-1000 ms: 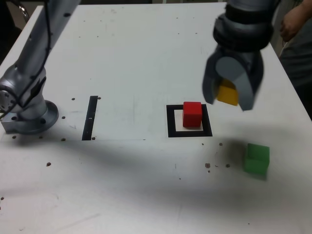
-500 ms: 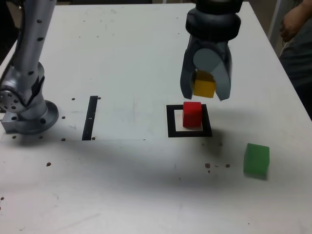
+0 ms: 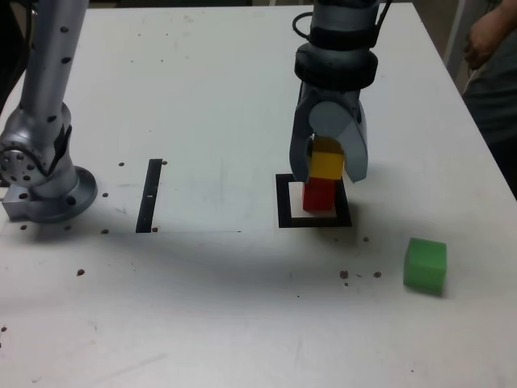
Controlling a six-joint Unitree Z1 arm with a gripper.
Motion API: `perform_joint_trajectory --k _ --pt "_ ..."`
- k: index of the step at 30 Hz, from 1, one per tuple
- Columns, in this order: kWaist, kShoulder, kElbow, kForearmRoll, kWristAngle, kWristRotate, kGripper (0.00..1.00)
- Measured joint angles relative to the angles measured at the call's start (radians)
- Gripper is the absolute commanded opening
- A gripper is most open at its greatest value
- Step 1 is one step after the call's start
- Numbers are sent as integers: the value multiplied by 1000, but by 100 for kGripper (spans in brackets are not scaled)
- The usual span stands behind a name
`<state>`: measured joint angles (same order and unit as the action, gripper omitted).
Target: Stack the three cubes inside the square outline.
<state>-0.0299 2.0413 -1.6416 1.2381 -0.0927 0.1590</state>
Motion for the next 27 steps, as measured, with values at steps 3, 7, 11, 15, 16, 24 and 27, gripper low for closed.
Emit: perform_joint_trajectory --k 3,7,11,15,16,24,27 --pt "0 0 18 -21 -6 0 29" --pt "1 0 34 -44 -11 3 29" --pt "7 0 45 -55 -11 4 29" --pt "15 0 66 -62 -14 6 38" --pt "16 0 69 -63 -14 6 46" --pt "21 0 78 -69 -13 16 99" --pt "21 0 78 -69 -12 17 99"
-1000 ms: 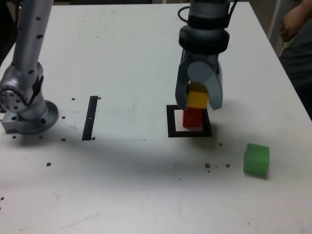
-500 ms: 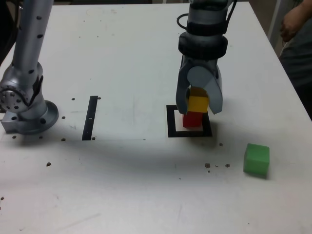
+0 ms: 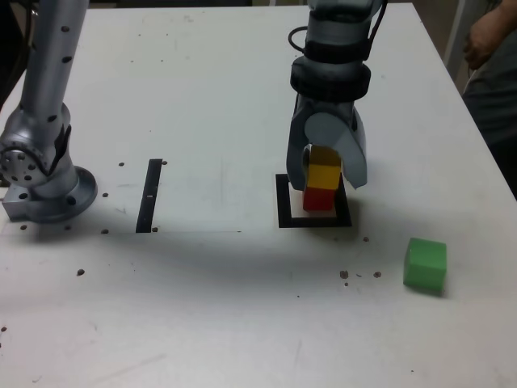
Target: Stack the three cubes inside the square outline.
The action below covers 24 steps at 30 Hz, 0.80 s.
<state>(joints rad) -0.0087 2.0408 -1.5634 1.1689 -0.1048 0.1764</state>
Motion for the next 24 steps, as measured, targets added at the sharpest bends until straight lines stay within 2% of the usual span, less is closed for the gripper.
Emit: perform_joint_trajectory --k 8,15,21,24 --pt "0 -34 10 -3 25 -1 99" --pt "-9 -100 -2 14 116 -34 99" --pt "-66 -112 -136 103 224 -49 100" --pt "-102 -95 -233 157 258 -47 100"
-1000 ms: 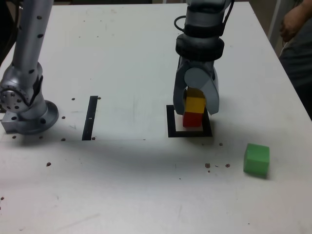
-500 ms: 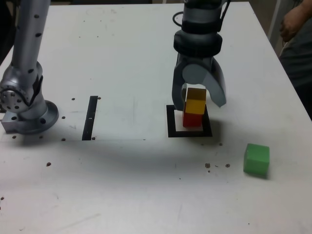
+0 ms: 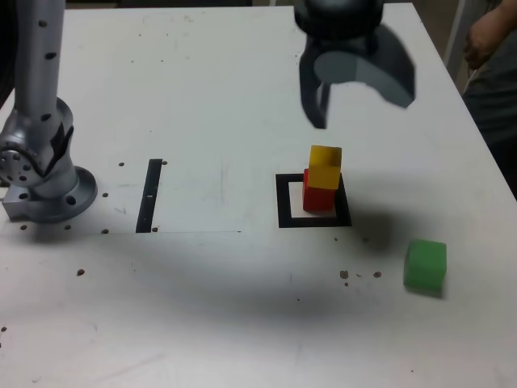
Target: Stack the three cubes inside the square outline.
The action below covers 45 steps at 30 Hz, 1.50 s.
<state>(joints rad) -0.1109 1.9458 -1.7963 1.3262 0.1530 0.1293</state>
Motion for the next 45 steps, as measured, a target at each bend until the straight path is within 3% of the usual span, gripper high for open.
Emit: perform_joint_trajectory --k 8,16,23,33,45 --pt "-57 90 -177 66 7 10 100" --pt "-97 196 -301 112 -11 10 100" --pt "-132 321 -425 180 -57 5 100" --pt "-166 424 -449 187 -137 -25 99" --pt "-172 515 -511 185 -177 -37 94"
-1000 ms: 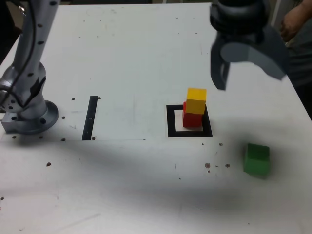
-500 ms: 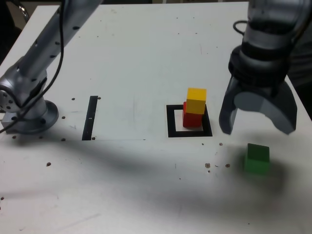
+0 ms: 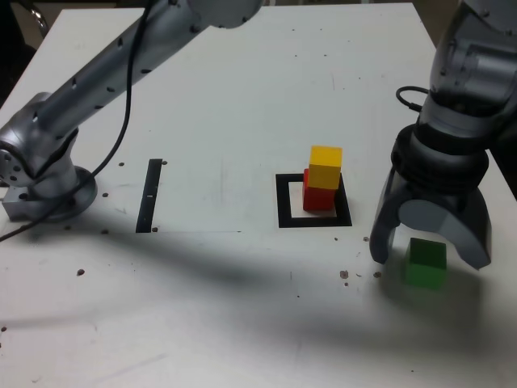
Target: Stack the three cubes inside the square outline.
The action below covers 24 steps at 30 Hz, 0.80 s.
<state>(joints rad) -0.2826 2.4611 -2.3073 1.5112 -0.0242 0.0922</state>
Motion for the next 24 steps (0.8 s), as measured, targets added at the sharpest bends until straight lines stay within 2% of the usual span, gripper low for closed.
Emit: perform_joint_trajectory --k 3,5,7,11,14,24 --pt "0 12 -14 -5 -13 -7 89" --pt "0 22 -16 -6 -19 -13 81" --pt "0 27 -18 -6 -21 -18 70" --pt "0 27 -23 -4 -16 -24 41" --pt "-2 27 -31 -3 -3 -26 27" --pt "-6 27 -37 3 -6 -26 25"
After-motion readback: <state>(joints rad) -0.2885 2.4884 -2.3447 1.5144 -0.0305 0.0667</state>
